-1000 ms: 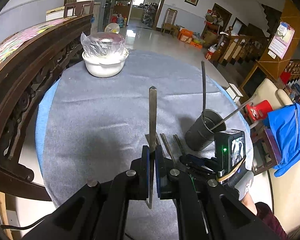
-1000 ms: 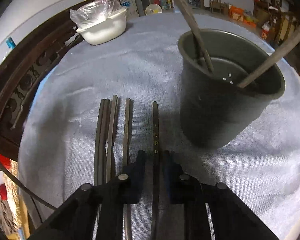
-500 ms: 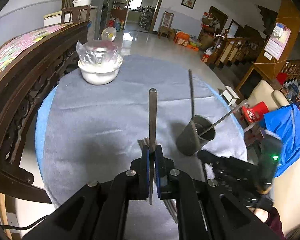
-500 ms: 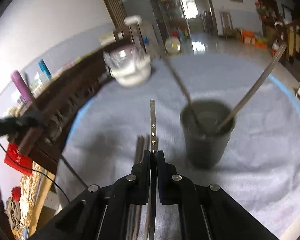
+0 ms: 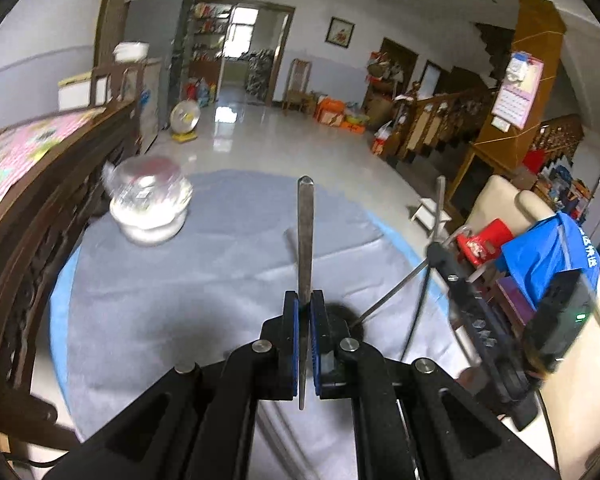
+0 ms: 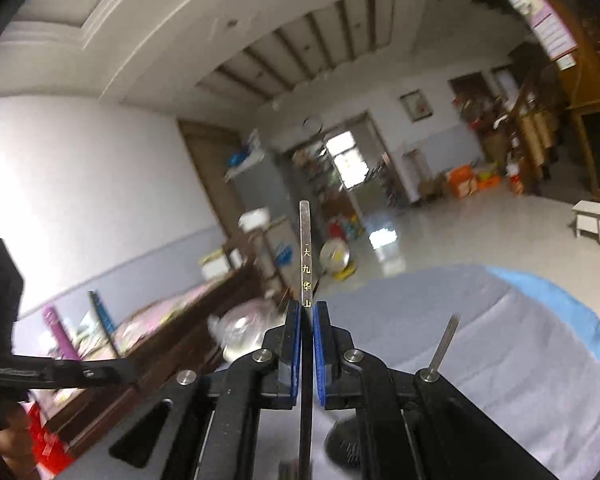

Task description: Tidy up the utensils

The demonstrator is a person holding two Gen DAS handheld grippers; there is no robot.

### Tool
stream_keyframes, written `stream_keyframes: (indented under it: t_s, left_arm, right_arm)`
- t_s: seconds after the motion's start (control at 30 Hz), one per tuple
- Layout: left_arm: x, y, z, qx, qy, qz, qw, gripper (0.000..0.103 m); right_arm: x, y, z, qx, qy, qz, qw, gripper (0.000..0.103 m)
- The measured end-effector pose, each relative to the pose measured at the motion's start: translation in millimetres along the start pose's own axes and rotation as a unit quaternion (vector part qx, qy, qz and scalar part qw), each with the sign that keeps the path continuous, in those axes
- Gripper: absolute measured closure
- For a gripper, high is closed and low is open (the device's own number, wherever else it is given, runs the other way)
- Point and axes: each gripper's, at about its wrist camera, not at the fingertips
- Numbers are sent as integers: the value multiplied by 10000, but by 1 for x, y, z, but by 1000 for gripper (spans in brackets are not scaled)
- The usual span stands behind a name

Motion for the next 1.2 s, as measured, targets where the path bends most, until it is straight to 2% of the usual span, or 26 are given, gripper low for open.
stream_keyframes:
  t_s: [0.2, 0.4, 0.5, 0.6, 0.73, 0.83, 0.97, 1.1, 1.2]
  left_arm:
    - [-23, 28, 11, -424, -149, 8, 9990, 97]
    - [-40, 32, 43, -678, -83, 16, 9977, 97]
    - [-43, 26, 66, -527, 24, 22, 9986, 97]
    - [-38, 16, 95, -66, -8, -85, 9999, 97]
    - [-30, 1, 112, 284, -2, -175, 9994, 97]
    - [-30, -3, 107, 303, -20, -128, 9995, 97]
    - [-28, -8, 86, 137, -54, -22, 9999, 97]
    - [-13, -19, 68, 125, -65, -133, 9998, 84]
    - [4, -29, 55, 61, 145, -209, 9997, 79]
  right_arm:
    - [-13, 19, 15, -568, -604, -248, 9962, 96]
    - [-8, 19, 45, -663, -1027, -613, 9906, 96]
    - [-6, 12, 58, -623, -1127, -808, 9884, 96]
    - [-9, 6, 67, -539, -1193, -886, 9874, 96]
    - [-13, -3, 74, -428, -1265, -897, 9870, 96]
    - [-12, -7, 78, -383, -1303, -966, 9860, 96]
    - [-8, -11, 79, -305, -1267, -1084, 9855, 96]
    - [-9, -15, 75, -221, -1223, -1133, 9857, 96]
    - [-8, -21, 66, -176, -1183, -1188, 9857, 96]
Point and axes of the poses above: each gripper's, at about its wrist camera, not at the fingertips, and z roughly the way its jaws point, x to its left, y to its top, and after that the axes turned 10 degrees about y, right-handed
